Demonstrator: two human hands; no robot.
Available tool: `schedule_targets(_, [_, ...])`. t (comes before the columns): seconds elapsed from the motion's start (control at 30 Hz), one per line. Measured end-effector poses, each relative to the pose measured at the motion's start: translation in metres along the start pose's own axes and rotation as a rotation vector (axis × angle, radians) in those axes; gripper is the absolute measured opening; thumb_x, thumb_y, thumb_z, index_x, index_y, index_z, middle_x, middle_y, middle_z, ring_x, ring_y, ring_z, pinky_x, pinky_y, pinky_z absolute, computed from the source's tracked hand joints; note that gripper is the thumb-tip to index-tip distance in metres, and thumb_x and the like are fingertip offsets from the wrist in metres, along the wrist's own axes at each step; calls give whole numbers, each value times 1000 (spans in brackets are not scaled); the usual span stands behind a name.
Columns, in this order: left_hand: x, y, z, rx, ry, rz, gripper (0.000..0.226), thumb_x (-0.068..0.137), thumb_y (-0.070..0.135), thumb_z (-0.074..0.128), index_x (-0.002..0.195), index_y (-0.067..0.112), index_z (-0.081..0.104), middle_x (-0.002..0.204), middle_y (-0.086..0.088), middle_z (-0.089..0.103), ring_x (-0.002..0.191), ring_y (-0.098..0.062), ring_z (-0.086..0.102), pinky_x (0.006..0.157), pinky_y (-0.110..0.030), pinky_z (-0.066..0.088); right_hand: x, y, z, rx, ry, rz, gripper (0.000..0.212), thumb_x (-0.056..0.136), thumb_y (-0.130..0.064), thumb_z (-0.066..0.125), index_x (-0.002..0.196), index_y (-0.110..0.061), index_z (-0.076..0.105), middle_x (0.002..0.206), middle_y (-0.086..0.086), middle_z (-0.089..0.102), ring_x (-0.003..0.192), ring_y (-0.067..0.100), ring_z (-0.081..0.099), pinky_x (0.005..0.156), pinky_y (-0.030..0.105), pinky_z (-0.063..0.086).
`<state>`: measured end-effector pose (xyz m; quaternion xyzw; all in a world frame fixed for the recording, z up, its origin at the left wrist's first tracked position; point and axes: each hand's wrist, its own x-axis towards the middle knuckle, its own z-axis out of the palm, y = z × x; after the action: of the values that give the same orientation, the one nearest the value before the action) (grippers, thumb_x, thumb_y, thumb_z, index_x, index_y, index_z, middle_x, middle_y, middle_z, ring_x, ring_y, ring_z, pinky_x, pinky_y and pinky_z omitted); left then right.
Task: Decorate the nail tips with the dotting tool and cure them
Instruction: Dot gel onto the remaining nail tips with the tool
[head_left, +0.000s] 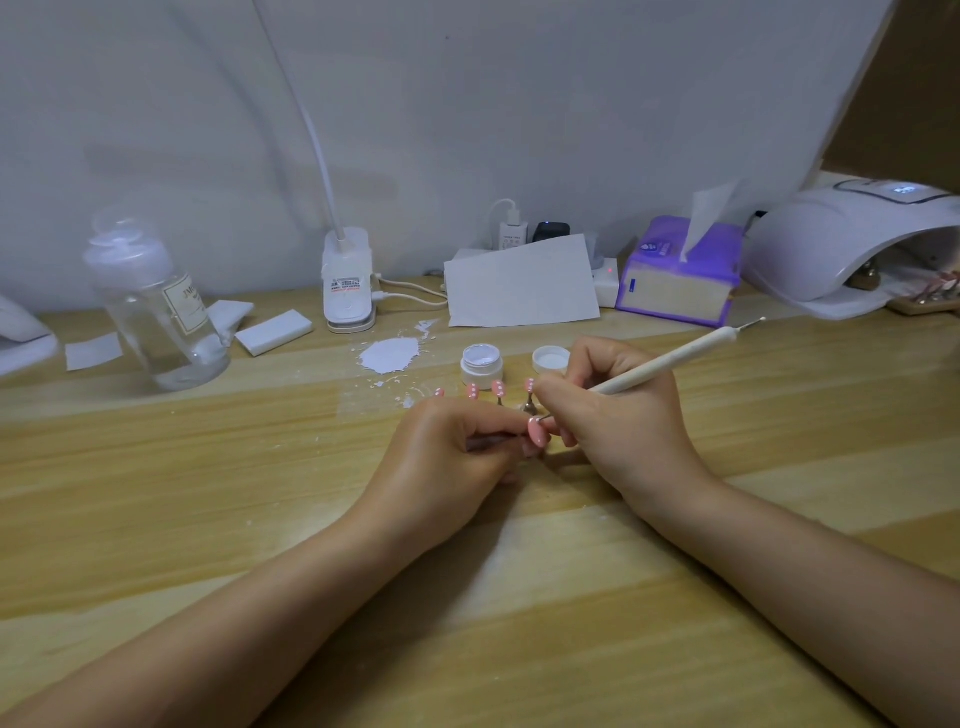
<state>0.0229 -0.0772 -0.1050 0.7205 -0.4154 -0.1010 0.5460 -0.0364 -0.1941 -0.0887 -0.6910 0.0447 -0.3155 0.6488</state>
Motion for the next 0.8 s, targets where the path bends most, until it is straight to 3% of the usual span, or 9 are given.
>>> schedule_targets(0.37, [0,0,0,9,-6,10,17,82,-3,61,83,7,74,64,24,66,63,16,55,56,-7,45,0,0,0,7,3,7,38,73,17,53,49,-8,35,38,4,35,30,3,49,36,9,33])
schedule_targets(0.57, [0,-1,0,-21,-3,-9,15,82,-2,62,81,8,73,67,23,68,67,16,57,57,-9,47,0,-1,0,10,-1,14,40,73,18,51,49,-9,33,33,-5,33,28,0,46,35,9,34])
schedule_targets(0.8, [0,-1,-1,11,0,-7,19,82,-2,62,77,14,72,69,22,69,69,16,58,59,-11,49,0,-1,0,3,6,11,38,72,17,52,50,-8,34,35,-3,33,30,1,48,35,10,34])
